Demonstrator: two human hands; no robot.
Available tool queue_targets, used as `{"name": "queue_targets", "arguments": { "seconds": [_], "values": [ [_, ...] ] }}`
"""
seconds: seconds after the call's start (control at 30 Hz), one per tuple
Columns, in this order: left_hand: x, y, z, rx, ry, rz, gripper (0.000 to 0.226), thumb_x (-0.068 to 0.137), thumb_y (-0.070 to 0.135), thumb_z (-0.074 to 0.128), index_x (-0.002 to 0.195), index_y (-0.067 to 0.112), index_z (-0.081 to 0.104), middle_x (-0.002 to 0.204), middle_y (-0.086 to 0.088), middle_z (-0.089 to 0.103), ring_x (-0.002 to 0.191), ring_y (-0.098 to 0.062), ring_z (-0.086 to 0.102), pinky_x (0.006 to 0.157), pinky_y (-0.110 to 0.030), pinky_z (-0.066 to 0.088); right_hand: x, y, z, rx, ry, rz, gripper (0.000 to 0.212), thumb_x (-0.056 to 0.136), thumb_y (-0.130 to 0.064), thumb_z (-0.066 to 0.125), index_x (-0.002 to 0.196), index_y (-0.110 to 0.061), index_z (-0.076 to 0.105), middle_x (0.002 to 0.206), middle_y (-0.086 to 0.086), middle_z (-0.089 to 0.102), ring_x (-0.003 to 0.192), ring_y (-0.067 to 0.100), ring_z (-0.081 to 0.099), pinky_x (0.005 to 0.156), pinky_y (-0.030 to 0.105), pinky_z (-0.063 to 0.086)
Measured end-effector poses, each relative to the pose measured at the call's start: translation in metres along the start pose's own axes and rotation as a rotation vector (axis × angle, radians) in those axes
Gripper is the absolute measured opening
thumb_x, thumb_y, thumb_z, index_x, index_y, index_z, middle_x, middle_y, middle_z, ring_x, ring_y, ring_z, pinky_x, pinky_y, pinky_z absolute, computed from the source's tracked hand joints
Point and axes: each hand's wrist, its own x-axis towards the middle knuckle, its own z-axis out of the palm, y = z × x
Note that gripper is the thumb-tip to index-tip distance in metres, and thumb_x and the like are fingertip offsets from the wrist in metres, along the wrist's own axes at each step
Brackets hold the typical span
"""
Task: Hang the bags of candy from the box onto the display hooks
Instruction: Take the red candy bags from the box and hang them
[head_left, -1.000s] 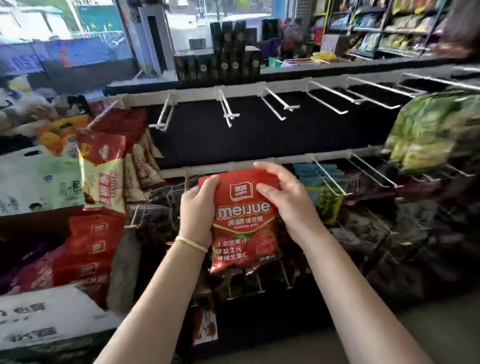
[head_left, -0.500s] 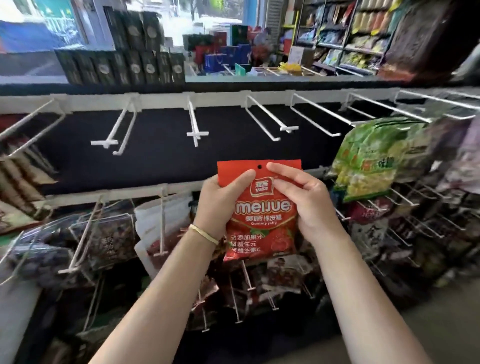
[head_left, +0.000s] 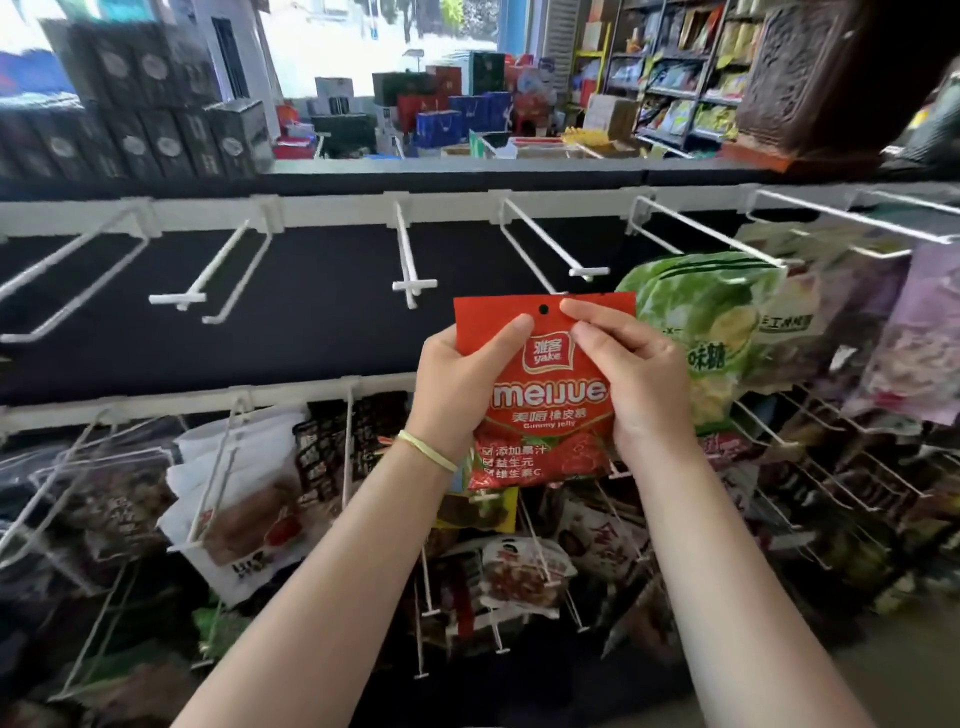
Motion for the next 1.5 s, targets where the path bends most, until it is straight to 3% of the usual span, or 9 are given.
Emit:
{"name": "queue_targets", "arguments": {
  "seconds": [0.4, 0.67, 0.77, 0.87, 1.0, 1.17, 1.27, 1.4, 1.5],
  "values": [
    [0.016, -0.014, 0.035, -0.003, 0.176, 0.076, 0.025, 0.092, 0.023, 0.071, 0.109, 0.004, 0.07, 0.097, -0.012, 0.077, 0.088, -0.029, 0.076, 0.074, -0.038, 0.062, 0.041, 0.002, -0.029, -0.01, -0.181, 0.001, 0.021, 0.094, -0.009, 0.067, 0.092, -0.026, 0.08, 0.095, 0.0, 0.078, 0.089, 0.02, 0.076, 0.072, 0.035, 0.06],
    [0.026, -0.025, 0.033, 0.057, 0.216, 0.078, 0.024, 0.091, 0.026, 0.073, 0.106, 0.007, 0.07, 0.096, -0.01, 0.078, 0.087, -0.027, 0.076, 0.076, -0.038, 0.063, 0.05, 0.017, -0.035, -0.001, -0.232, 0.002, 0.02, 0.095, -0.007, 0.065, 0.101, -0.022, 0.078, 0.097, 0.0, 0.078, 0.09, 0.018, 0.076, 0.07, 0.027, 0.06],
    [0.035, -0.029, 0.026, 0.079, 0.215, 0.061, 0.025, 0.09, 0.028, 0.074, 0.105, 0.008, 0.071, 0.097, -0.009, 0.078, 0.089, -0.026, 0.076, 0.077, -0.038, 0.062, 0.056, 0.023, -0.036, -0.053, -0.265, -0.034, 0.023, 0.096, -0.005, 0.063, 0.104, -0.022, 0.077, 0.102, 0.0, 0.078, 0.095, 0.017, 0.074, 0.074, 0.031, 0.061],
    [0.038, -0.041, 0.016, 0.111, 0.19, 0.049, 0.02, 0.09, 0.024, 0.073, 0.104, 0.01, 0.072, 0.099, -0.007, 0.078, 0.091, -0.022, 0.076, 0.075, -0.033, 0.06, 0.061, 0.034, -0.044, -0.148, -0.266, -0.066, 0.024, 0.094, -0.004, 0.063, 0.096, -0.023, 0.077, 0.1, -0.006, 0.076, 0.095, 0.013, 0.073, 0.078, 0.036, 0.061],
    [0.035, -0.056, 0.008, 0.086, 0.203, 0.028, 0.021, 0.089, 0.023, 0.074, 0.105, 0.01, 0.072, 0.1, -0.008, 0.078, 0.091, -0.023, 0.075, 0.074, -0.034, 0.06, 0.063, 0.05, -0.051, -0.171, -0.288, -0.014, 0.021, 0.095, -0.005, 0.063, 0.096, -0.021, 0.077, 0.103, -0.006, 0.075, 0.096, 0.011, 0.072, 0.075, 0.029, 0.06],
    [0.049, -0.056, 0.01, 0.132, 0.288, 0.024, 0.024, 0.09, 0.029, 0.074, 0.103, 0.009, 0.072, 0.1, -0.01, 0.077, 0.091, -0.027, 0.075, 0.081, -0.043, 0.061, 0.07, 0.058, -0.047, -0.155, -0.354, 0.067, 0.026, 0.099, -0.009, 0.059, 0.114, -0.025, 0.072, 0.116, -0.003, 0.071, 0.103, 0.014, 0.071, 0.084, 0.04, 0.062],
    [0.051, -0.059, 0.011, 0.177, 0.295, 0.047, 0.026, 0.091, 0.03, 0.073, 0.108, 0.01, 0.07, 0.103, -0.008, 0.077, 0.094, -0.024, 0.075, 0.082, -0.041, 0.062, 0.071, 0.065, -0.053, -0.281, -0.384, 0.017, 0.03, 0.097, -0.017, 0.059, 0.116, -0.037, 0.071, 0.127, -0.007, 0.065, 0.116, 0.012, 0.064, 0.097, 0.042, 0.056],
    [0.038, -0.08, 0.002, 0.385, 0.341, 0.054, 0.023, 0.093, 0.019, 0.071, 0.116, 0.017, 0.066, 0.107, 0.0, 0.074, 0.1, -0.016, 0.071, 0.087, -0.033, 0.059, 0.056, 0.065, -0.067, -0.497, -0.431, -0.026, 0.034, 0.1, -0.017, 0.056, 0.125, -0.037, 0.067, 0.136, -0.016, 0.055, 0.126, -0.001, 0.05, 0.107, 0.026, 0.044],
    [0.021, -0.095, -0.007, 0.57, 0.448, 0.05, 0.027, 0.091, 0.013, 0.07, 0.116, 0.019, 0.062, 0.101, 0.011, 0.067, 0.094, -0.001, 0.064, 0.085, -0.021, 0.053, 0.041, 0.061, -0.071, -0.7, -0.532, -0.014, 0.034, 0.102, -0.022, 0.052, 0.133, -0.031, 0.062, 0.129, -0.016, 0.057, 0.111, -0.003, 0.052, 0.089, 0.012, 0.042]
  ]
}}
